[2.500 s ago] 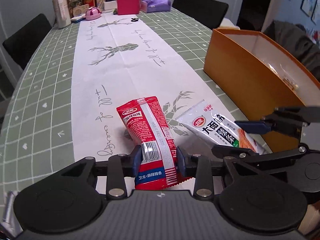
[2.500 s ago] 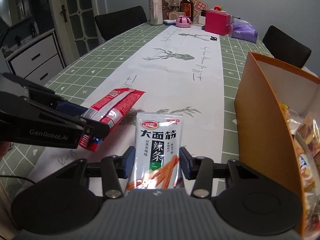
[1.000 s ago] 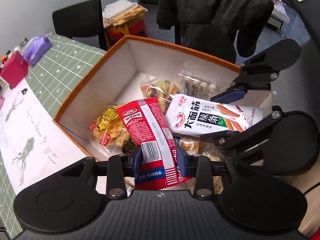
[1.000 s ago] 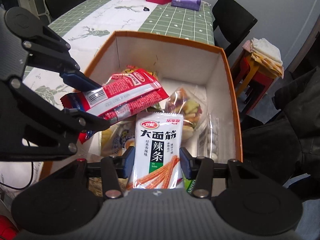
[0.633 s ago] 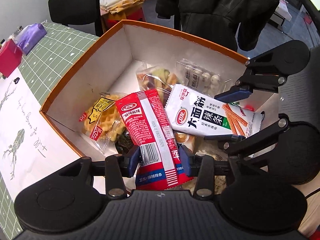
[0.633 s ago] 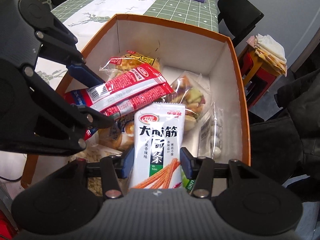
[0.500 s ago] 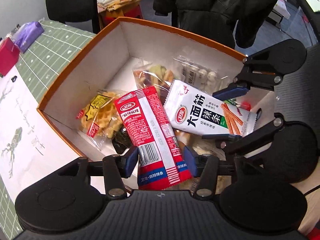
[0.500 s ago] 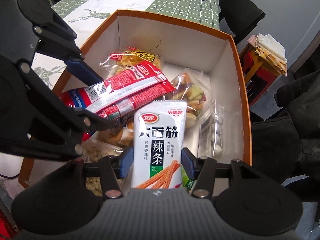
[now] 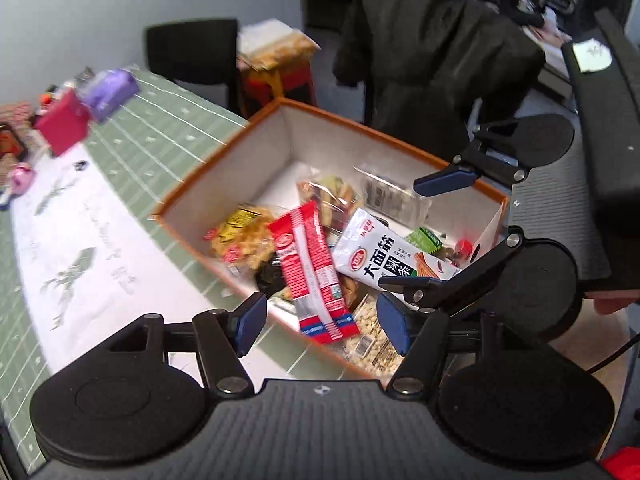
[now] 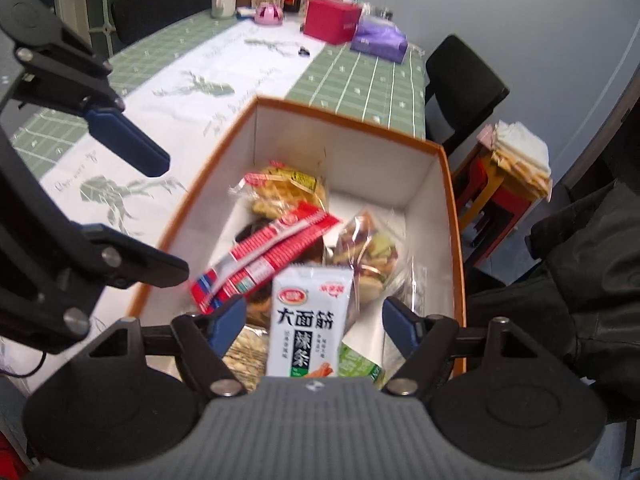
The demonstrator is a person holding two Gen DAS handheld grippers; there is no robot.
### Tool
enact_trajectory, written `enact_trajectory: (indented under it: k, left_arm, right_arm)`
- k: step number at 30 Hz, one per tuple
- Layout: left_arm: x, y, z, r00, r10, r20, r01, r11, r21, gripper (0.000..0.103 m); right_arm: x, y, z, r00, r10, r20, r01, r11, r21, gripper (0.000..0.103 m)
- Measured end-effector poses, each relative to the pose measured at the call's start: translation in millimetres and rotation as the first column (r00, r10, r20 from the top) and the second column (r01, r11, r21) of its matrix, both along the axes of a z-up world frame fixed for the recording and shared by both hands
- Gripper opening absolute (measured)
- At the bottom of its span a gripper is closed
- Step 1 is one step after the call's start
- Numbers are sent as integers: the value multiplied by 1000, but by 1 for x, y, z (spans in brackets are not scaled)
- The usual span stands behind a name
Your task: Organize snacks
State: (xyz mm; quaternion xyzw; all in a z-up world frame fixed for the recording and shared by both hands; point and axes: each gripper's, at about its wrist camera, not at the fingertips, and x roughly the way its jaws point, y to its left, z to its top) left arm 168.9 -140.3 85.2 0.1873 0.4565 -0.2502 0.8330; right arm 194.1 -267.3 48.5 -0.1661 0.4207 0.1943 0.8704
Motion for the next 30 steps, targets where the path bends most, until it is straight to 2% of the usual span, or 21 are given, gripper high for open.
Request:
enact_trajectory:
  k: [6,11,17,22,23,26,30]
  left_arm:
    - [-51,32,41,988,117,96,-108,990,-92,74]
    - [-99,61,61,957,216,196,-176,963,-205,79]
    - [-146,85,55,890,340,305,-249,921,-299,80]
    - [-177,99,31,811,442,382,-304,878,-370,85]
    - [-181,100,24,793,463,396,-320,870,-375,85]
    - [-187,99,6,760,507,407,-366,851,-377,85]
    - [-185,96,-15,713,532,457,-420,846,-330,90]
  right_arm:
    - [-36,11,28,994,8,113,-16,998,69,75]
    - [-76,21,47,970,11,242,-40,993,114,79]
    - [-135,29,51,930,-19,366,-44,986,162,86]
    - [-172,26,39,920,-108,377,12,969,246,86]
    - [-177,25,37,917,-138,374,34,962,271,86]
    - [-190,25,28,909,-210,361,91,943,319,86]
    - [-203,30,14,896,-262,359,135,930,342,87]
